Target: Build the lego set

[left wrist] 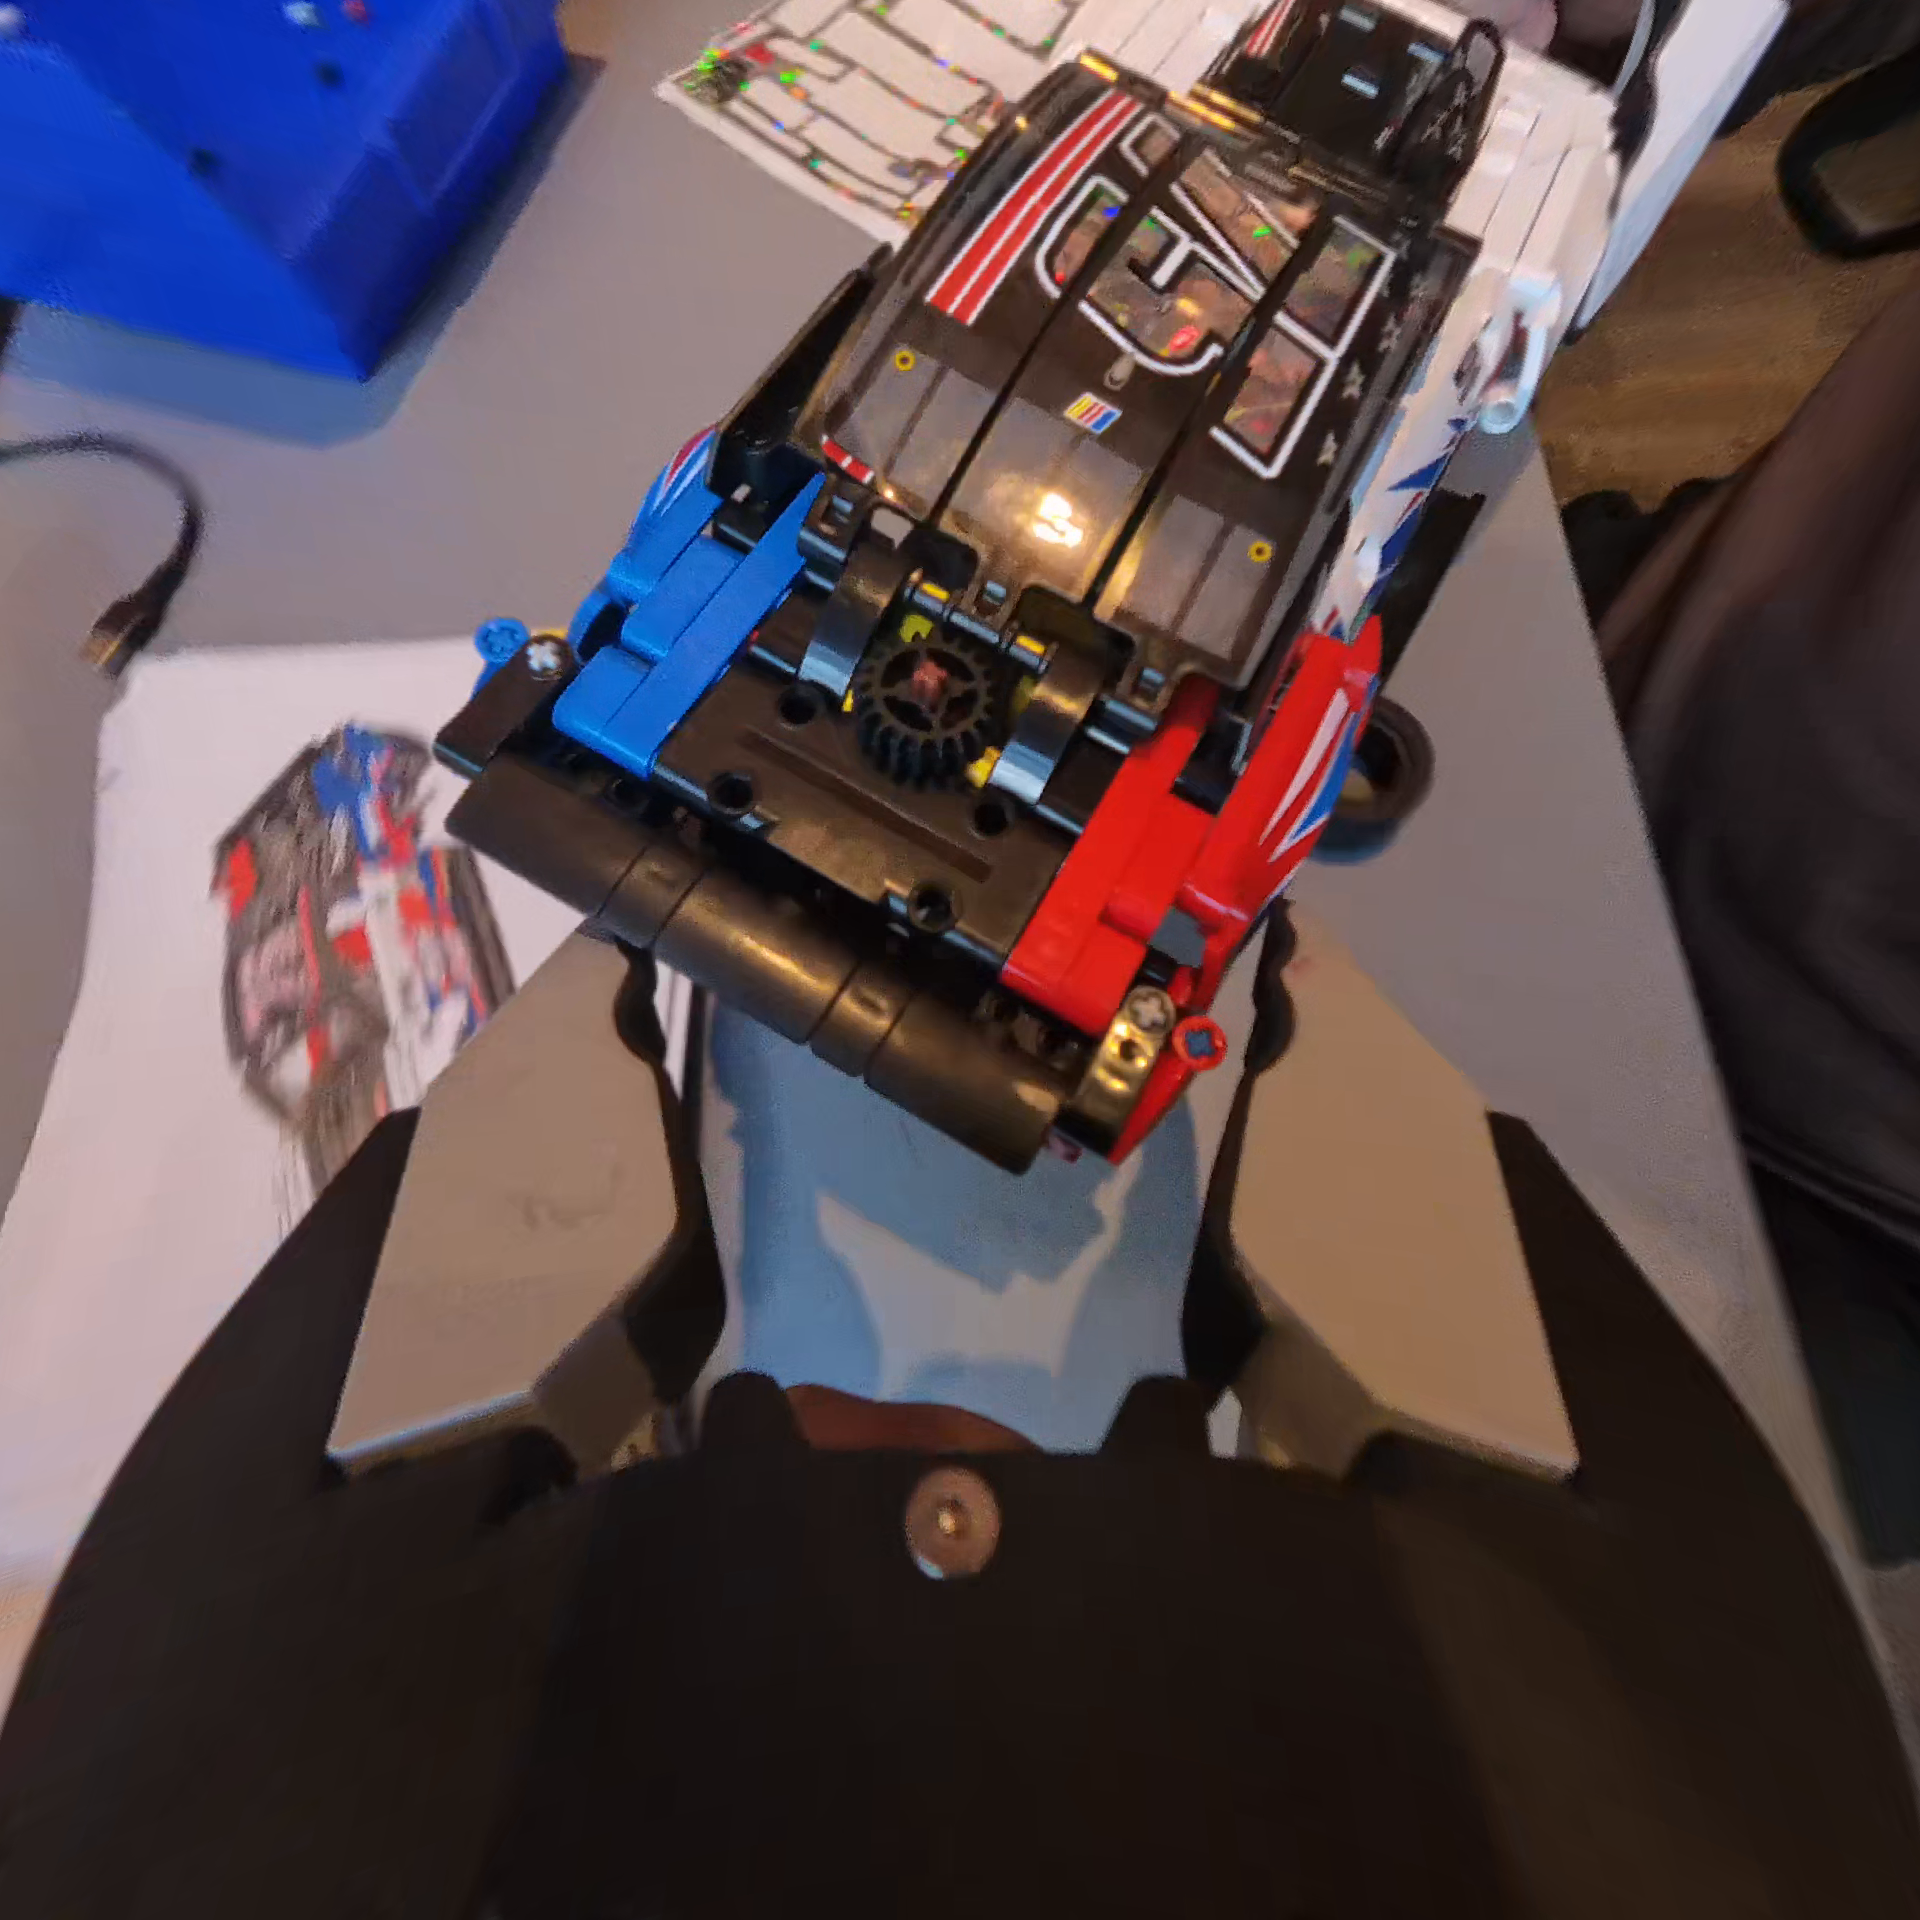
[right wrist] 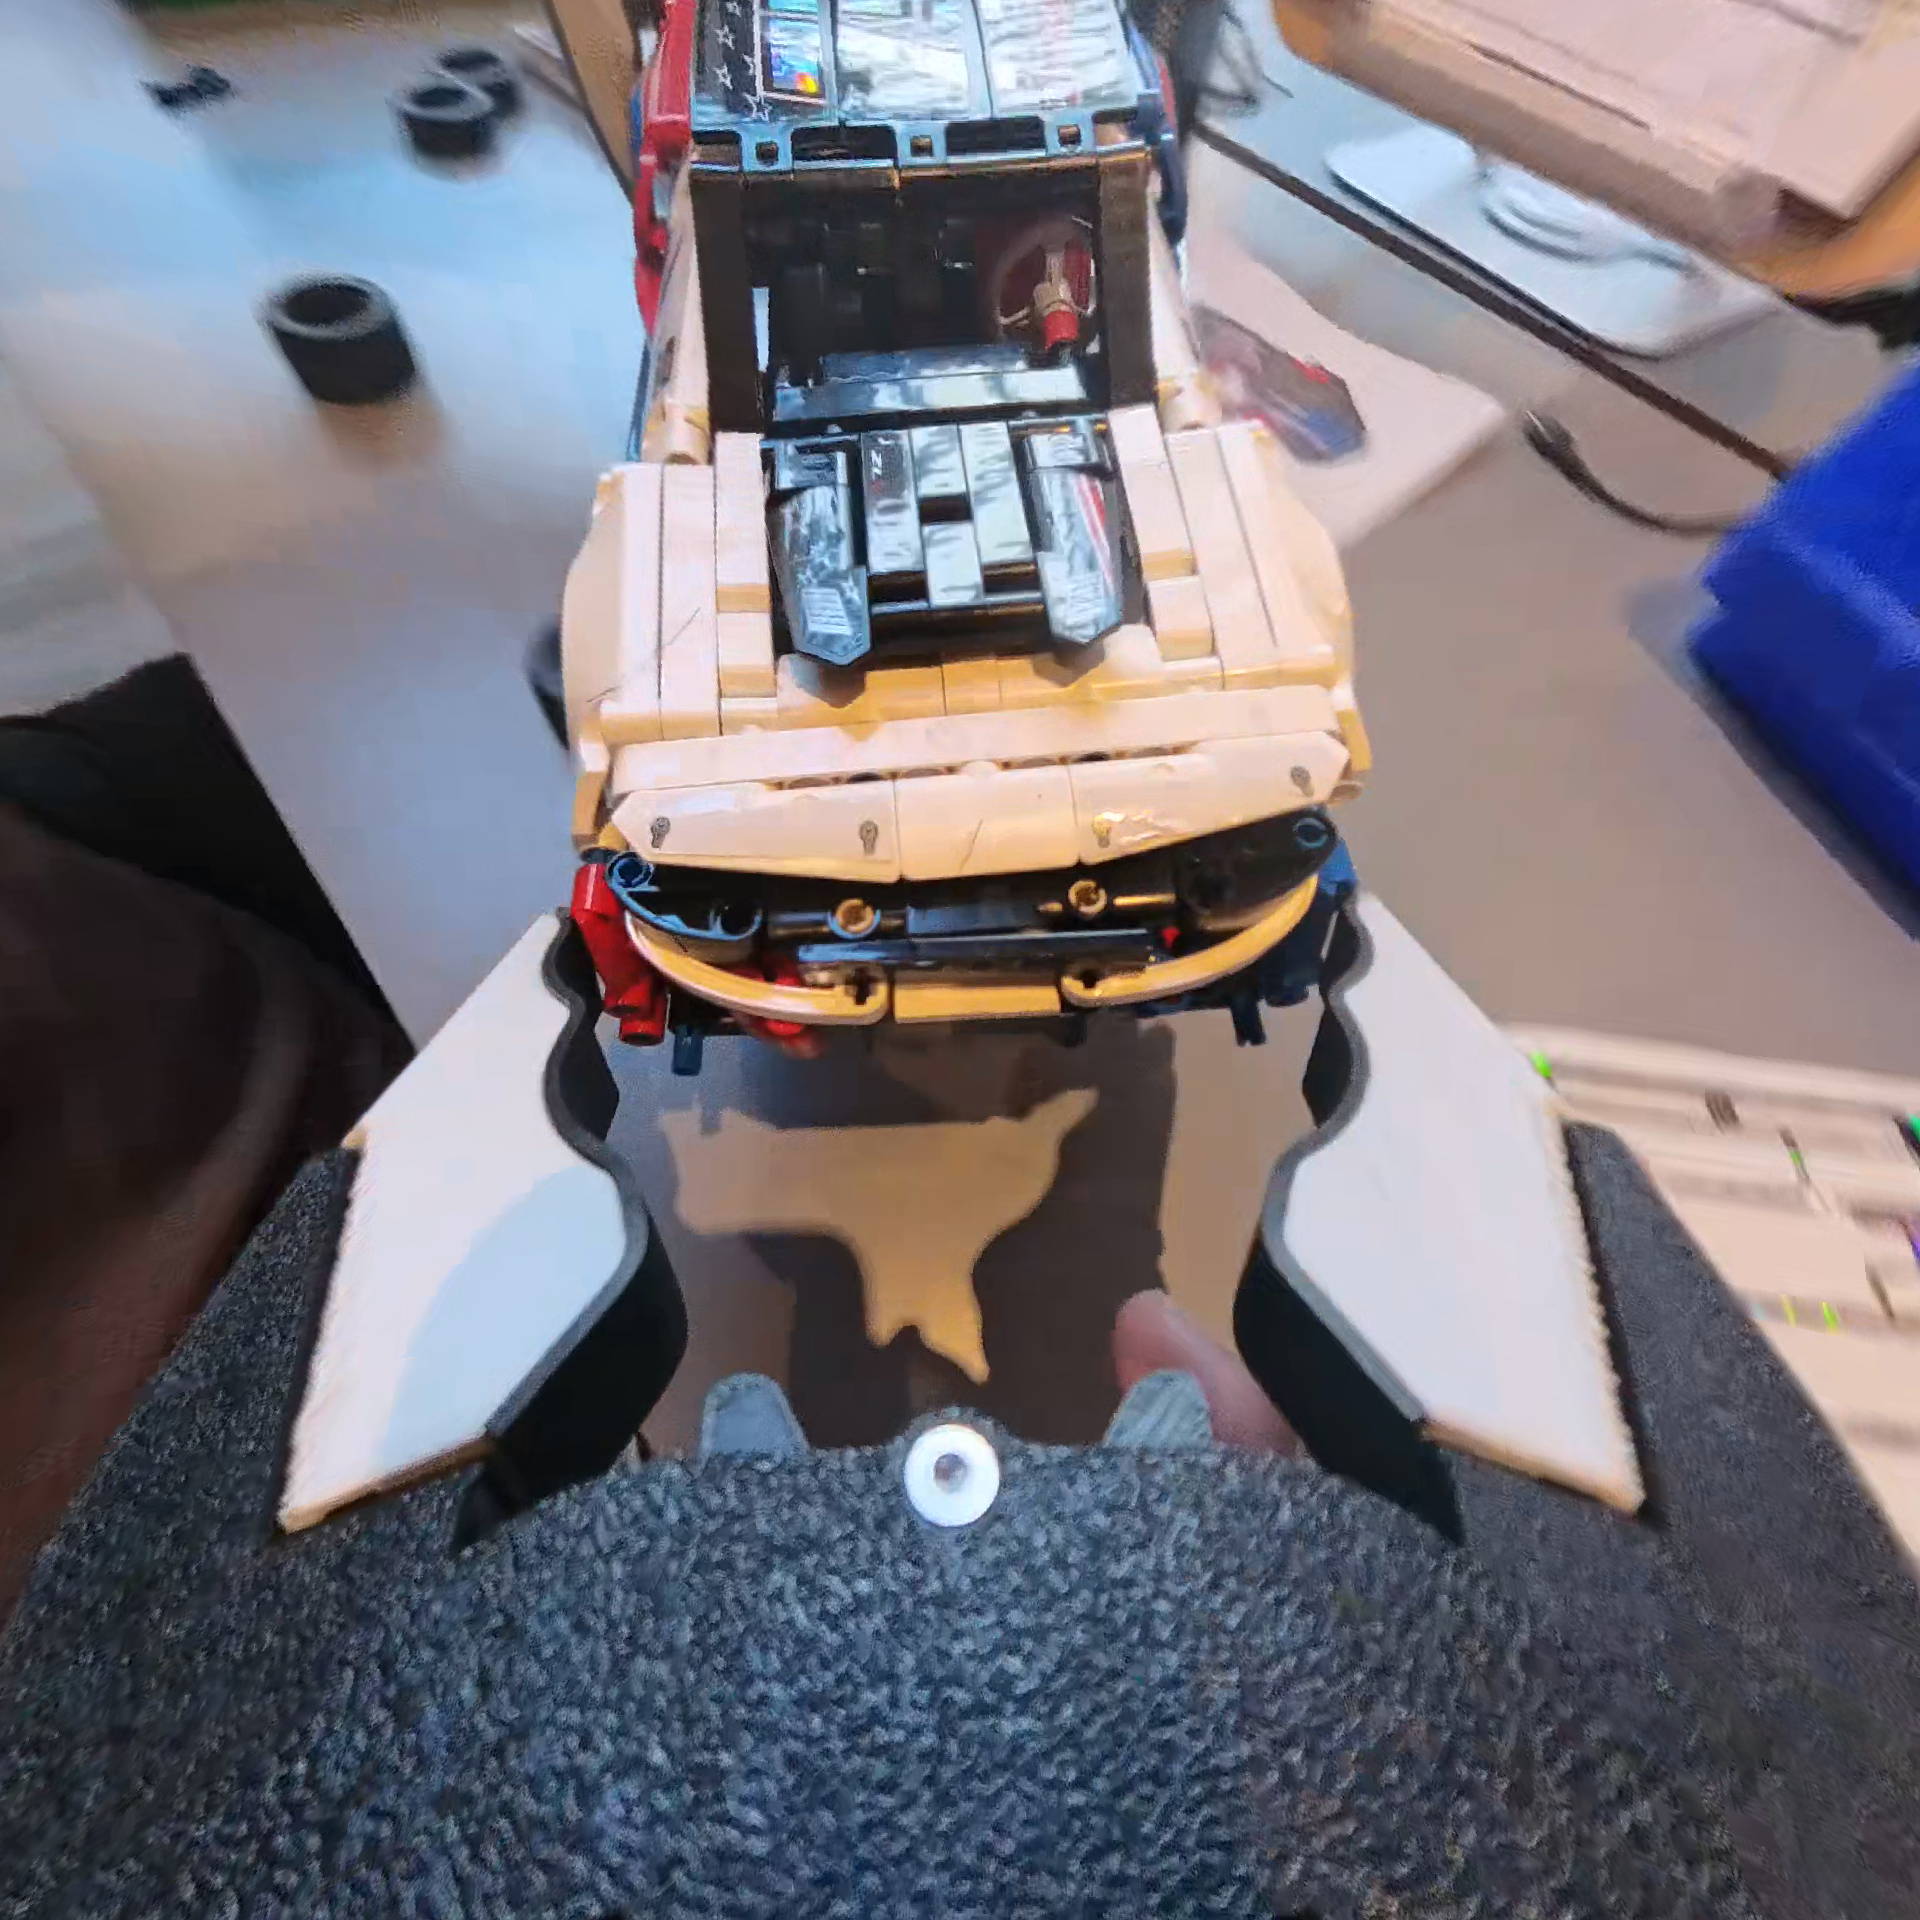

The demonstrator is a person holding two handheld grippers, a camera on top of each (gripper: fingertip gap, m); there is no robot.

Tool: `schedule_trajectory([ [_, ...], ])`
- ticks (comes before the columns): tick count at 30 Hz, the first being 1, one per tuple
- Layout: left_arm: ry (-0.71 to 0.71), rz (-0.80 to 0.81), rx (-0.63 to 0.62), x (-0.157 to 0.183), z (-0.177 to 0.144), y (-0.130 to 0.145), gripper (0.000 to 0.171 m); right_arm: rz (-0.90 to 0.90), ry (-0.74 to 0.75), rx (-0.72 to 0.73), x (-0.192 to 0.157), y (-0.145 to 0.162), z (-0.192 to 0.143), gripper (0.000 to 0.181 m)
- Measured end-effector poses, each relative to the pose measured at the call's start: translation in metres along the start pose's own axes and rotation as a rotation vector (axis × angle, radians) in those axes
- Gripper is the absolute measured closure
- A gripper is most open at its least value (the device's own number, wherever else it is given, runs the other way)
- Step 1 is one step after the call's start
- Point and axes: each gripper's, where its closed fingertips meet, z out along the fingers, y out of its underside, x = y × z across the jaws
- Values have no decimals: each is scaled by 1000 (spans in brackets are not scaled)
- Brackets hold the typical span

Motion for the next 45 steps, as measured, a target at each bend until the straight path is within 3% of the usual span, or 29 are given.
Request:
schedule_trajectory([
  [3,122,48,-3,-19,57,-22,59,103,76,-62,17,39,-17,47],
  [8,256,132,-128,-34,130,-28,61,193,191,-206,22,93,-28,46],
  [12,349,173,-238,-39,160,-34,65,262,230,-191,19,97,-43,49],
  [17,355,252,-334,-53,175,-45,70,308,235,-206,3,97,-54,59],
  [19,277,239,-319,-67,177,-53,83,306,198,-180,-13,92,-55,78],
  [21,198,190,-281,-79,173,-61,86,279,132,-131,-35,80,-49,98],
  [25,-163,120,-207,-115,136,-76,90,184,-43,-130,-81,61,-24,72],
  [27,-371,75,-215,-119,99,-82,94,128,-150,-90,-104,49,-15,70],
  [30,-614,67,-142,-80,43,-105,106,90,-367,-40,-137,31,-11,76],
  [31,-667,33,-112,-57,29,-110,107,59,-387,-33,-137,27,-11,79],
  [33,-718,-83,-18,-2,17,-111,107,-18,-279,-24,-109,25,-13,101],
  [35,-686,-219,126,60,29,-107,108,-37,-223,-9,-78,27,-22,123],
  [37,-687,-311,246,112,49,-97,120,-7,-219,-28,-52,36,-31,124],
  [39,-669,-330,278,152,83,-85,136,26,-207,-5,-28,40,-35,130],
  [41,-740,-284,211,168,114,-69,145,105,-257,32,-19,38,-32,146],
  [45,-800,-208,133,174,155,-68,140,264,-390,5,-34,41,-14,165],
])
